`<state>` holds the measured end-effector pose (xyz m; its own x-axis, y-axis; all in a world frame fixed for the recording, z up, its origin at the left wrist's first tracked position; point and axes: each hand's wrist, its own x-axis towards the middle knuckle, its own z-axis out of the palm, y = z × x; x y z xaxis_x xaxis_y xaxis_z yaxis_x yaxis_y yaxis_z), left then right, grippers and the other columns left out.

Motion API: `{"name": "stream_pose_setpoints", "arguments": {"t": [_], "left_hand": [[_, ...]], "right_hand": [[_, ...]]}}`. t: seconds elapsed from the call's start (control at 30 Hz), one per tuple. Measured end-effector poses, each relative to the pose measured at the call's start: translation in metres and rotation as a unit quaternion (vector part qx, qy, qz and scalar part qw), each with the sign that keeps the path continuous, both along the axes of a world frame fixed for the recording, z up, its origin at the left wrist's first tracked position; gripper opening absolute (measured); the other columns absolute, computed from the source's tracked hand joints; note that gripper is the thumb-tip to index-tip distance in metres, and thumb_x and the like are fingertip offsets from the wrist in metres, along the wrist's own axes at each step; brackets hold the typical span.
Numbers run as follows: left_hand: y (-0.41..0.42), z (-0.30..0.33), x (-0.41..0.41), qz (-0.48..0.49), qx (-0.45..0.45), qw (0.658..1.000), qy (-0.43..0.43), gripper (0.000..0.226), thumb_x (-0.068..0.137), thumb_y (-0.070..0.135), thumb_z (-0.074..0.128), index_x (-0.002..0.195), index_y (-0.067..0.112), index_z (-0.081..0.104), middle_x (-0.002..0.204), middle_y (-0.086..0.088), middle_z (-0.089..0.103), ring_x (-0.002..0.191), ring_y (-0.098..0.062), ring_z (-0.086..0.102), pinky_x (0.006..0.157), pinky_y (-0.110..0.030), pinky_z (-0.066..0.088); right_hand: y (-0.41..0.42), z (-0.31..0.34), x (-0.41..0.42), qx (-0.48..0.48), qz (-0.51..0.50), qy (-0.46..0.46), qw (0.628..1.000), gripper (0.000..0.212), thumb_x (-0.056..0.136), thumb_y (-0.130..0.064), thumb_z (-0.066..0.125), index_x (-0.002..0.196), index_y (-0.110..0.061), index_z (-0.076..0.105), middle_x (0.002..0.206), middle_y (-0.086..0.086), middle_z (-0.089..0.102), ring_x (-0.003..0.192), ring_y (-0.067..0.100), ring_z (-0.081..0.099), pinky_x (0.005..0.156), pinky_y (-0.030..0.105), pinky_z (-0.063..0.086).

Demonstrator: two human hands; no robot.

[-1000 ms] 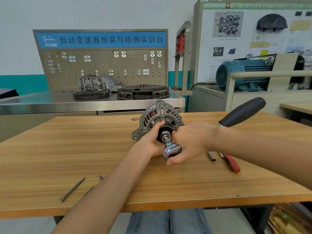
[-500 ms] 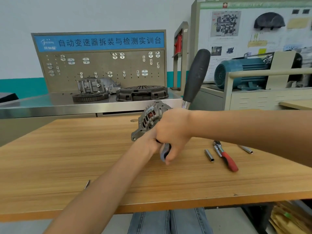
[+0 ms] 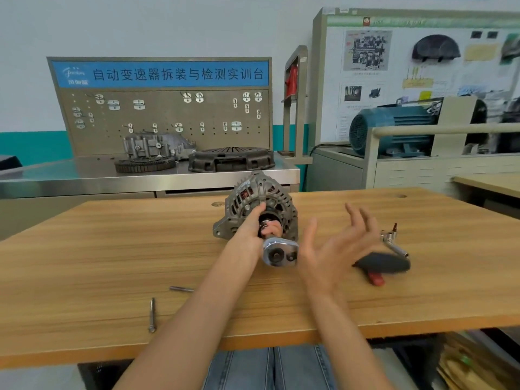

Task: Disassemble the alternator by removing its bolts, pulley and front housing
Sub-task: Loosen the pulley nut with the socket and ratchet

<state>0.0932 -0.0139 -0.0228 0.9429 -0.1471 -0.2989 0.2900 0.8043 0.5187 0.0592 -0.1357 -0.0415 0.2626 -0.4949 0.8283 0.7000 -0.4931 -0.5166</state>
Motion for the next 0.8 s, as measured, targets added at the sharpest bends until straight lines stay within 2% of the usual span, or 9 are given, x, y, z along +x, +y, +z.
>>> {"name": "stream_pose_setpoints", "arguments": {"t": [0.07,0.13,0.2,0.37,0.43,0.53,0.63,0.7,0.8], "left_hand": [[-0.002,0.003,-0.001,0.003,-0.032,0.999,0.018,0.041,0.089,0.036,0.061,0.065,0.007,0.044,0.039,-0.002,0.038,0.022,-0.009,0.03,0.027,-0.012,0.024],[-0.003,0.004,-0.003,0.001,-0.032,0.999,0.019,0.043,0.089,0.037,0.061,0.064,0.005,0.046,0.039,-0.002,0.039,0.022,-0.009,0.031,0.027,-0.012,0.024],[-0.006,0.003,-0.007,0.001,-0.045,0.999,0.019,0.041,0.088,0.037,0.061,0.075,0.001,0.046,0.04,-0.004,0.04,0.022,-0.009,0.032,0.026,-0.014,0.025],[-0.008,0.005,-0.013,0.008,-0.072,0.997,0.018,0.039,0.087,0.034,0.063,0.082,0.001,0.045,0.043,-0.007,0.042,0.022,-0.011,0.034,0.024,-0.014,0.025],[-0.009,0.007,-0.014,0.005,-0.074,0.997,0.017,0.038,0.087,0.034,0.063,0.084,0.001,0.045,0.043,-0.008,0.043,0.022,-0.011,0.034,0.025,-0.015,0.026],[-0.009,0.005,-0.013,0.008,-0.095,0.995,0.019,0.04,0.088,0.037,0.062,0.086,0.001,0.045,0.041,-0.006,0.042,0.021,-0.01,0.033,0.025,-0.015,0.027],[-0.009,0.004,-0.014,0.008,-0.095,0.995,0.012,0.041,0.087,0.038,0.063,0.088,0.001,0.045,0.042,-0.005,0.042,0.022,-0.01,0.034,0.025,-0.015,0.027],[-0.009,0.003,-0.011,0.016,-0.096,0.995,0.014,0.042,0.087,0.036,0.064,0.091,0.0,0.045,0.05,-0.006,0.044,0.023,-0.01,0.035,0.025,-0.014,0.026],[-0.01,0.003,-0.009,0.029,-0.083,0.996,0.023,0.047,0.083,0.036,0.067,0.1,-0.002,0.046,0.061,-0.006,0.047,0.026,-0.012,0.04,0.025,-0.017,0.032]], "right_hand": [[0.008,0.006,0.002,0.13,-0.01,0.013,0.991,0.045,0.082,-0.025,0.053,0.117,0.002,0.045,0.12,0.029,0.04,0.116,0.023,0.035,0.106,0.026,0.018],[0.011,0.007,-0.004,0.153,-0.031,0.047,0.987,0.04,0.083,-0.019,0.054,0.112,0.008,0.05,0.118,0.028,0.042,0.113,0.021,0.035,0.101,0.027,0.019],[0.009,0.004,-0.008,0.18,-0.033,0.091,0.979,0.032,0.084,-0.01,0.056,0.11,0.006,0.05,0.117,0.026,0.041,0.11,0.021,0.036,0.099,0.025,0.02],[0.02,-0.011,-0.041,0.359,0.098,0.209,0.905,0.034,0.084,-0.003,0.059,0.111,-0.012,0.041,0.124,0.01,0.031,0.114,0.021,0.041,0.099,0.045,0.042],[0.019,-0.008,-0.051,0.446,0.181,0.247,0.841,0.038,0.084,-0.008,0.062,0.114,-0.013,0.039,0.126,0.01,0.033,0.11,0.024,0.046,0.094,0.04,0.046],[0.009,0.003,-0.046,0.59,0.302,0.338,0.668,0.045,0.089,-0.026,0.059,0.126,-0.007,0.04,0.113,0.009,0.049,0.095,0.02,0.053,0.085,0.032,0.044],[0.003,0.015,-0.035,0.659,0.46,0.265,0.533,0.033,0.098,-0.035,0.045,0.119,-0.01,0.042,0.103,0.014,0.058,0.087,0.022,0.063,0.083,0.035,0.051],[0.006,0.016,-0.029,0.658,0.46,0.243,0.544,0.019,0.101,-0.026,0.037,0.097,-0.009,0.045,0.08,0.008,0.057,0.064,0.015,0.059,0.072,0.031,0.052],[0.012,0.02,-0.02,0.587,0.43,0.242,0.642,0.019,0.102,-0.019,0.035,0.085,-0.013,0.04,0.061,0.0,0.043,0.039,0.007,0.043,0.046,0.024,0.046]]}}
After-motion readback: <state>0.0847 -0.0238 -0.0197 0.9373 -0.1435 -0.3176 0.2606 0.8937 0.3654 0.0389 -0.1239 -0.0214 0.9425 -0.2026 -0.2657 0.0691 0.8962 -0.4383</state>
